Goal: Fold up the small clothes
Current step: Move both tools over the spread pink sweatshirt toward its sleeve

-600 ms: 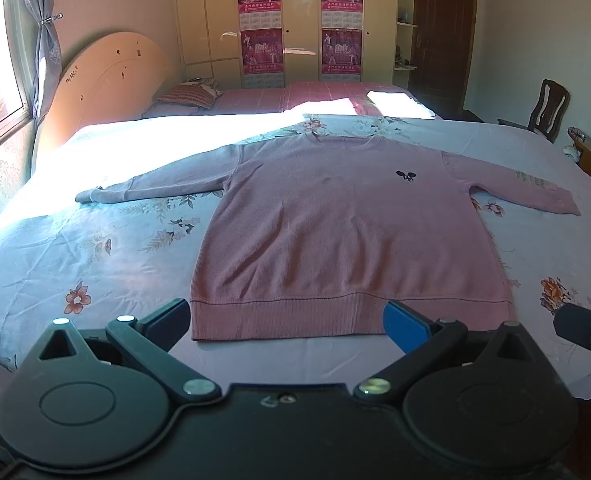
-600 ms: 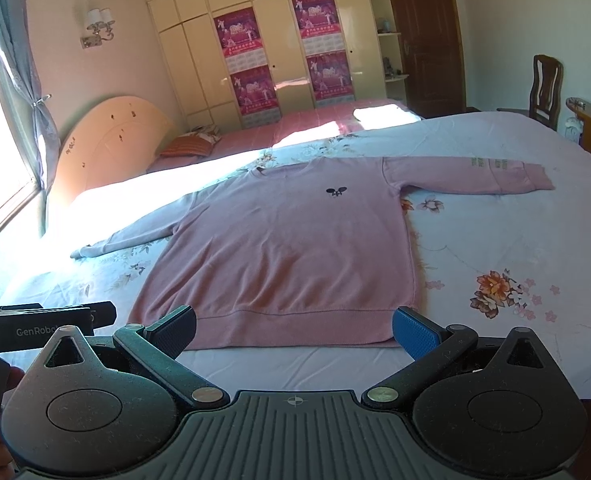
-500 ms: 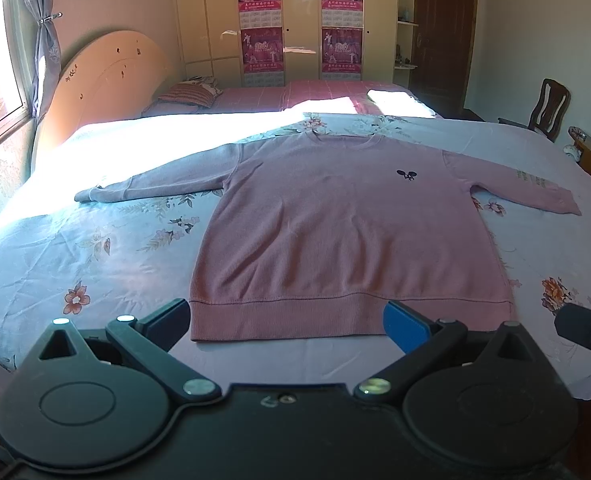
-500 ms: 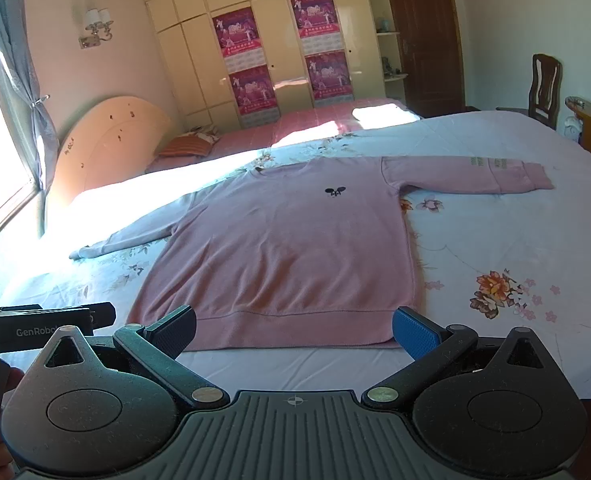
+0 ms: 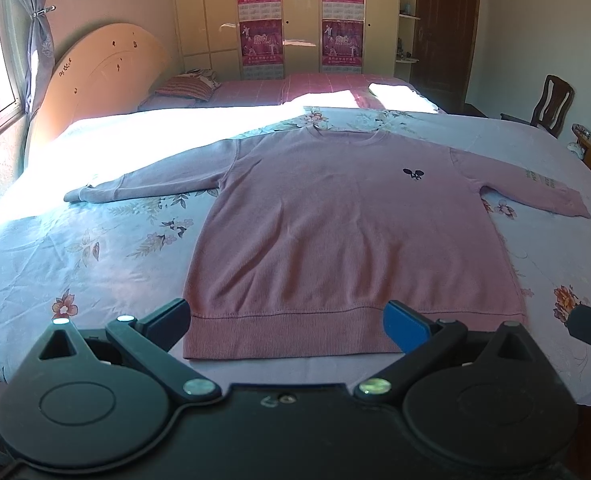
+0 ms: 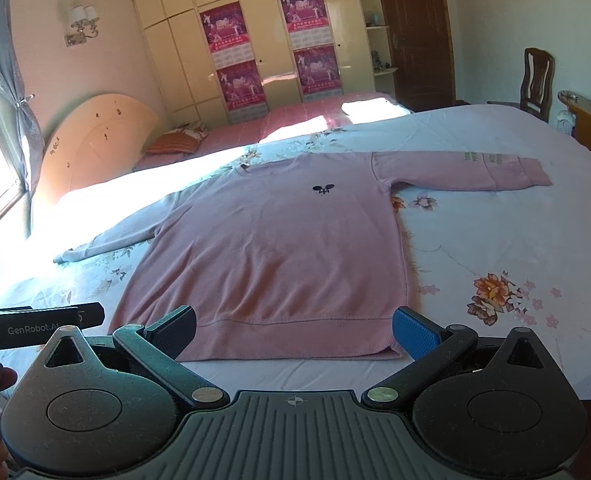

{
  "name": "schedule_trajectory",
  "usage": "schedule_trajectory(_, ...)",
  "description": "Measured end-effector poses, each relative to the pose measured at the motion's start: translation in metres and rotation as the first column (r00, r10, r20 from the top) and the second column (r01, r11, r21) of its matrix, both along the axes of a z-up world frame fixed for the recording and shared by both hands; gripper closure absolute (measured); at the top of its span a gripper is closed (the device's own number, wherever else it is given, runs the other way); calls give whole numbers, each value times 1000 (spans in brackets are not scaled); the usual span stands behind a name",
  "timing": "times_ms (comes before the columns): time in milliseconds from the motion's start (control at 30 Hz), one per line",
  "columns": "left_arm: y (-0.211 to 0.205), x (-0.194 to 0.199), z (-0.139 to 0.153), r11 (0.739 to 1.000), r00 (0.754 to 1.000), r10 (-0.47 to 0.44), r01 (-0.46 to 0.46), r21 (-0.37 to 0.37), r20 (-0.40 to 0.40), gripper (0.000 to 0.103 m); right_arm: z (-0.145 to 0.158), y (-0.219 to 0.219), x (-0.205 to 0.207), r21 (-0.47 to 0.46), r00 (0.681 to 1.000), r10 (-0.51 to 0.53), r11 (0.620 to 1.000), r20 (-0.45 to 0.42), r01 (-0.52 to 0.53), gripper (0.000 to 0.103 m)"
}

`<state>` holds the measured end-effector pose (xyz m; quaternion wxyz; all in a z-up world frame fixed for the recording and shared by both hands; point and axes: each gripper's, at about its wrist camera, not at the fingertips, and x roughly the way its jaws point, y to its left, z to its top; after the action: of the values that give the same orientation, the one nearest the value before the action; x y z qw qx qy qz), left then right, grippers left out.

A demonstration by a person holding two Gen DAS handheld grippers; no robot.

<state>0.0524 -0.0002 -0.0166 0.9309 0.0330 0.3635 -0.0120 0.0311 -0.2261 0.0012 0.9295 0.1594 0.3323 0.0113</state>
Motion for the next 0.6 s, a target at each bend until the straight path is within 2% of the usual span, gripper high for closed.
schedule_trajectory(200, 2, 36, -6, 999, 1000, -18, 18, -26, 0, 0, -7, -9, 25, 14, 999, -47, 999, 9, 47, 0)
schedule_trajectory(367, 7, 72, -17, 999, 999, -36, 35, -24, -39, 0, -13, -13, 56, 3, 996, -88, 996, 1, 88, 0)
schedule_trajectory(500, 12, 106, -21, 998, 998, -57, 57, 9, -40, 0, -19, -12, 83, -11, 992, -123, 992, -33, 122, 0)
schedule_trajectory(600, 18, 132, -24, 998, 996, -70, 70, 0, -52, 0, -21, -12, 105, -6, 988, -153, 988, -27, 153, 0)
